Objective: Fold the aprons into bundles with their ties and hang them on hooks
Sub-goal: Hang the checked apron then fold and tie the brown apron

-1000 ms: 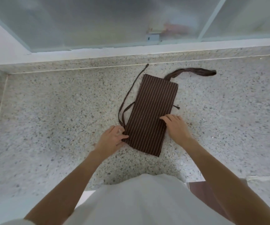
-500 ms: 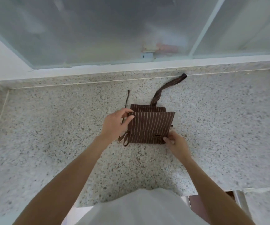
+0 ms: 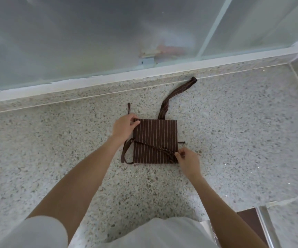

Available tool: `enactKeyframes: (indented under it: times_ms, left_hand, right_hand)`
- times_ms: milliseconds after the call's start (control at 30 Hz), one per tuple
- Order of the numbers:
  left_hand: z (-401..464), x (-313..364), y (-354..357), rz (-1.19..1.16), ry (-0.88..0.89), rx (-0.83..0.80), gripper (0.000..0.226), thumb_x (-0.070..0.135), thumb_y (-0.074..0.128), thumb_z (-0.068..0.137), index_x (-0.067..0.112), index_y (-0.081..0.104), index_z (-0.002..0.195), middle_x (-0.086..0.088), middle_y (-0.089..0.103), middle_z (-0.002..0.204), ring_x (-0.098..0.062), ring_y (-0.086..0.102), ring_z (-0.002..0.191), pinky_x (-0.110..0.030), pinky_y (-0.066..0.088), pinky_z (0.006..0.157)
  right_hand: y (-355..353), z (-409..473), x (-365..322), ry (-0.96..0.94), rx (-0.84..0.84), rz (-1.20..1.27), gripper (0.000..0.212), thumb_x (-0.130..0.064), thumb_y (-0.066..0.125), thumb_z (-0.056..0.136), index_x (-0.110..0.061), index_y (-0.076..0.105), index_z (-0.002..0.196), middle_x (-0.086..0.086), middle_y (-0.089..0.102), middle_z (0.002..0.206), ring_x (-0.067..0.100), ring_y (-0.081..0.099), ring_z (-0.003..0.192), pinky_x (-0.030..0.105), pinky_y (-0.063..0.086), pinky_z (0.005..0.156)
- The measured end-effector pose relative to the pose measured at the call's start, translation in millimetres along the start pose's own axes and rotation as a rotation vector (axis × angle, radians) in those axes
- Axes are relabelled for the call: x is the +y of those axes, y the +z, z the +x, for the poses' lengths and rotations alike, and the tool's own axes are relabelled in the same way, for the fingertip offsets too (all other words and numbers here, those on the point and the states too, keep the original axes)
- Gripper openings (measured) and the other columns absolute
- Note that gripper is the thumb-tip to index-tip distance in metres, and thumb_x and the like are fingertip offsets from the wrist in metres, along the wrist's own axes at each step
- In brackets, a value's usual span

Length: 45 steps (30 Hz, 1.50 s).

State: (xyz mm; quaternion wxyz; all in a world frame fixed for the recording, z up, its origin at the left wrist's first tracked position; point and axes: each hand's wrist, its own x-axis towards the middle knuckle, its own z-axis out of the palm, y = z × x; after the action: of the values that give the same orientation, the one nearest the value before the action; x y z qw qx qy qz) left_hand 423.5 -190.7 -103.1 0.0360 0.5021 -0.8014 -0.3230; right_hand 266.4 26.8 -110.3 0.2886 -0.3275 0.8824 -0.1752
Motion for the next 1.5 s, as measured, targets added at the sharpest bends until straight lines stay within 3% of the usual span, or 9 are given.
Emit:
enactKeyframes:
  times_ms: [167,300,467,600,667,800,1133,1333,1500]
  left_hand:
    - [-12,3,-6,0.061,0.262,0.107,0.026,0.032,0.052,0.094,0.016,0.06,0.112,-0.004,0.056,0.114,-0.021,0.053,0.105,-0.032,0.045,0.086]
    - [-59,-6,-2,0.229,0.614,0.055,0.046,0.052,0.044,0.09,0.019,0.058,0.119,0.0,0.056,0.121,-0.02,0.05,0.113,-0.037,0.042,0.096]
    - [-93,-33,17,0.546,0.564,-0.165,0.099,0.081,0.042,0.07,0.014,0.033,0.144,-0.004,0.038,0.145,-0.023,0.031,0.132,-0.041,0.023,0.111]
    - [-87,-38,15,0.491,0.462,-0.314,0.107,0.071,0.056,0.072,0.015,0.006,0.149,0.001,0.008,0.157,-0.018,0.01,0.143,-0.03,-0.001,0.114]
    - [-86,-35,12,0.324,0.433,-0.307,0.1,0.061,0.063,0.075,0.015,0.013,0.149,-0.001,0.017,0.155,-0.019,0.021,0.14,-0.027,0.009,0.113]
    - [-77,-18,6,-0.109,0.129,-0.142,0.066,0.047,0.064,0.083,0.015,0.042,0.136,-0.003,0.052,0.132,-0.016,0.052,0.117,-0.03,0.042,0.099]
    - [-34,2,9,-0.237,-0.3,0.1,0.04,0.049,0.069,0.078,0.015,0.065,0.099,0.003,0.067,0.089,-0.008,0.06,0.077,-0.019,0.046,0.068]
    - [-60,-6,2,-0.116,-0.217,0.013,0.036,0.045,0.07,0.078,0.02,0.058,0.1,0.007,0.062,0.09,-0.01,0.059,0.08,-0.027,0.051,0.073]
    - [-116,-1,15,0.109,0.103,0.274,0.027,0.033,0.057,0.087,0.017,0.056,0.108,0.0,0.058,0.107,-0.022,0.054,0.1,-0.036,0.043,0.088]
  right_hand:
    - [-4,-10,4,-0.494,0.234,-0.108,0.021,-0.026,0.054,0.091,-0.01,0.055,0.105,0.007,0.057,0.106,0.022,0.051,0.098,0.032,0.045,0.083]
    - [-14,-1,18,-0.875,0.094,-0.464,0.044,-0.044,0.058,0.083,-0.017,0.053,0.118,0.007,0.047,0.136,0.024,0.038,0.13,0.041,0.026,0.109]
    - [-26,22,20,-0.931,-0.101,-0.632,0.065,-0.035,0.08,0.066,-0.014,0.042,0.114,0.013,0.05,0.137,0.026,0.043,0.131,0.048,0.028,0.112]
    - [-35,36,15,-0.995,-0.155,-0.603,0.041,-0.028,0.069,0.077,-0.008,0.05,0.107,0.016,0.058,0.127,0.026,0.055,0.12,0.044,0.035,0.109]
    - [-41,36,7,-0.859,-0.217,-0.413,0.024,-0.025,0.052,0.089,-0.01,0.053,0.108,0.012,0.067,0.107,0.019,0.064,0.1,0.035,0.04,0.104]
    - [-47,46,-26,-0.429,-0.218,-0.056,0.004,-0.016,0.043,0.098,-0.016,0.047,0.1,-0.006,0.053,0.063,0.007,0.046,0.048,0.017,0.036,0.047]
    - [-27,78,-58,-0.168,-0.009,-0.319,0.022,-0.029,0.036,0.1,-0.009,0.046,0.098,0.004,0.055,0.074,0.019,0.049,0.062,0.03,0.035,0.059]
    - [-14,32,-40,-0.081,-0.063,-0.159,0.019,-0.022,0.046,0.097,-0.01,0.045,0.112,-0.002,0.051,0.064,0.013,0.048,0.053,0.027,0.037,0.05]
    - [7,-14,-28,0.031,-0.14,-0.048,0.02,-0.017,0.042,0.098,-0.004,0.055,0.106,0.011,0.064,0.088,0.02,0.056,0.072,0.028,0.04,0.06]
